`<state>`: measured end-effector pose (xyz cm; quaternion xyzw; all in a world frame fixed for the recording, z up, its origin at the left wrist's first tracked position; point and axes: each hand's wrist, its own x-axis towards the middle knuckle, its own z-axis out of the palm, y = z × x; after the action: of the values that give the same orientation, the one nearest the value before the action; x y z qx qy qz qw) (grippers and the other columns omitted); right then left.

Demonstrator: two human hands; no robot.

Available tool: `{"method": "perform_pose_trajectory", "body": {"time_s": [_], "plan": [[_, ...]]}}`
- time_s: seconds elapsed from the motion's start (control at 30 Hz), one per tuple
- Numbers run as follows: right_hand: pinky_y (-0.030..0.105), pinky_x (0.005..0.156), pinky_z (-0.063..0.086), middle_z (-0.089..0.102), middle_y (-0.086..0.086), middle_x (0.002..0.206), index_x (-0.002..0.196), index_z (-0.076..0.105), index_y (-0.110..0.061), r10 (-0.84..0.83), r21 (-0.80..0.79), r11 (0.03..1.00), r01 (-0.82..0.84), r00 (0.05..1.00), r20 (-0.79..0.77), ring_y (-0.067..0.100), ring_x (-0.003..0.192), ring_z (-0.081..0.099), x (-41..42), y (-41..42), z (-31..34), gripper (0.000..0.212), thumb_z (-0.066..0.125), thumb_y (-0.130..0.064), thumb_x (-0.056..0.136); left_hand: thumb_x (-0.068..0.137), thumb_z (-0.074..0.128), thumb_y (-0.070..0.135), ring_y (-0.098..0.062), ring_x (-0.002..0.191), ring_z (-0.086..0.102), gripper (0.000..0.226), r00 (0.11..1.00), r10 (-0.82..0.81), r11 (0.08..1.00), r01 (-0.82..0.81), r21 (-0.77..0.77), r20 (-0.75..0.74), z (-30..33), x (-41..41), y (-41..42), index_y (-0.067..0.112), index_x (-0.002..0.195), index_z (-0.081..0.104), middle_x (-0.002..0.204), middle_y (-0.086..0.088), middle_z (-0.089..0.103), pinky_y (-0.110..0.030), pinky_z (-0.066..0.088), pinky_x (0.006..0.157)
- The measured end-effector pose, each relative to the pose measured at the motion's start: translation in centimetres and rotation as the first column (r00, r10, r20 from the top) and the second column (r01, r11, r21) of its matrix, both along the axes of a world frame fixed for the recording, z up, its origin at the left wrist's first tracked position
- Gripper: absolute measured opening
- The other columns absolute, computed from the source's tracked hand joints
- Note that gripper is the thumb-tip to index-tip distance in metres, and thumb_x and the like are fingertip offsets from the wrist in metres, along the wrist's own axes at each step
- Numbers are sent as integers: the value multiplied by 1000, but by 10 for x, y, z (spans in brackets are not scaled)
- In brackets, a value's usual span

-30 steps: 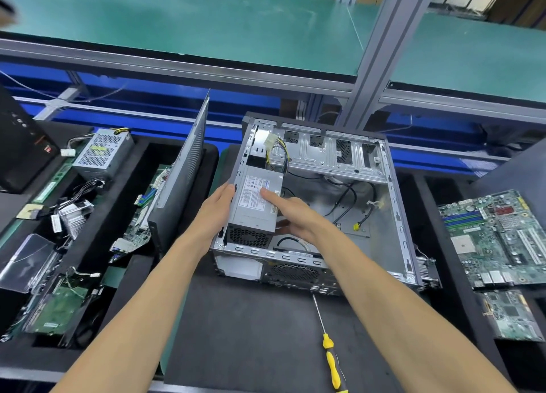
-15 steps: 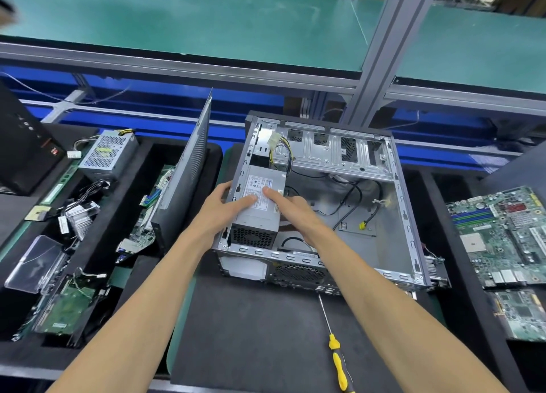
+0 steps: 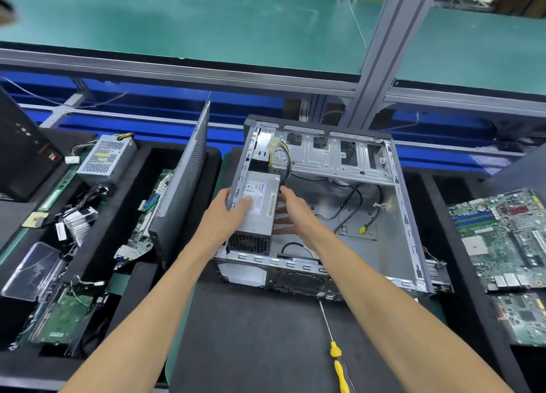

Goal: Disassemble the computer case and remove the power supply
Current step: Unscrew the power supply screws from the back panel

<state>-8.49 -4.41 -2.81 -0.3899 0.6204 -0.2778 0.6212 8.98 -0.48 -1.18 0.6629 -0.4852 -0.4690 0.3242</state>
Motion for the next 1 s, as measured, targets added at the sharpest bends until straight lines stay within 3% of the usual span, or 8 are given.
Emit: {"method": "perform_pose_trajectory", "body": {"time_s": [0.13, 0.27, 0.4, 0.53, 0.63, 0.77, 0.9, 1.0], "plan": [[34, 64, 62, 69, 7, 107, 122, 61, -21, -114, 38, 993, 112, 992, 52, 26, 94, 71, -5, 0, 2, 49, 24, -50, 106, 60, 55, 93, -34, 142, 33, 130, 806, -65, 995, 94, -17, 588, 13, -27, -1, 32, 156, -7, 159, -17, 21, -57, 38, 108], [34, 65, 60, 70, 6, 98, 115, 69, -11, -245, -4, 969, 245, 969, 32, 20, 90, 68, -5, -2, 2, 61, 18, -44, 108, 64, 63, 87, -45, 148, 12, 142, 615, -145, 988, 129, 82, 775, 20, -59, -7, 23, 153, -27, 159, -33, 5, -67, 29, 107], [48, 94, 56, 69, 13, 112, 119, 70, -9, -262, -31, 965, 261, 965, -30, 28, 105, 66, -5, -4, 1, 61, 19, -41, 109, 73, 71, 71, -41, 125, 44, 132, 609, -103, 994, 90, 60, 786, 29, -61, -15, 16, 157, -15, 141, -30, 36, -48, 44, 92], [50, 100, 51, 66, 13, 119, 123, 67, -13, -248, -41, 969, 244, 959, -139, 29, 110, 62, -6, -4, 3, 58, 18, -41, 108, 79, 66, 64, -32, 101, 58, 114, 610, -86, 992, 124, 12, 788, 30, -52, -14, 22, 160, -1, 132, -20, 47, -35, 39, 70], [51, 102, 50, 63, 12, 122, 130, 60, -7, -254, -5, 967, 256, 956, -148, 29, 110, 61, -9, -5, 2, 58, 19, -42, 107, 77, 66, 64, -34, 104, 59, 107, 631, -69, 993, 120, -10, 773, 30, -47, -12, 28, 159, 8, 133, -16, 49, -35, 39, 73], [43, 102, 45, 56, 9, 114, 123, 59, -3, -233, -54, 973, 226, 937, -262, 28, 103, 53, -15, -4, 1, 53, 23, -38, 105, 74, 72, 58, -34, 122, 54, 107, 772, -15, 995, 75, -68, 635, 33, -35, -16, 33, 159, 12, 140, -7, 55, -39, 41, 84], [40, 100, 40, 60, 18, 132, 128, 61, -2, -224, -122, 974, 193, 916, -332, 34, 121, 53, -15, -2, 2, 53, 25, -33, 104, 74, 73, 55, -34, 114, 58, 105, 794, 33, 992, 48, -117, 608, 34, -36, -12, 33, 158, 13, 132, -5, 61, -35, 36, 77], [39, 98, 40, 60, 14, 124, 130, 60, -3, -191, -113, 980, 162, 921, -339, 30, 115, 53, -14, -1, 3, 54, 25, -36, 105, 75, 71, 61, -34, 118, 57, 106, 798, 42, 991, 43, -127, 601, 31, -35, -10, 33, 158, 12, 137, -4, 58, -37, 38, 80]]}}
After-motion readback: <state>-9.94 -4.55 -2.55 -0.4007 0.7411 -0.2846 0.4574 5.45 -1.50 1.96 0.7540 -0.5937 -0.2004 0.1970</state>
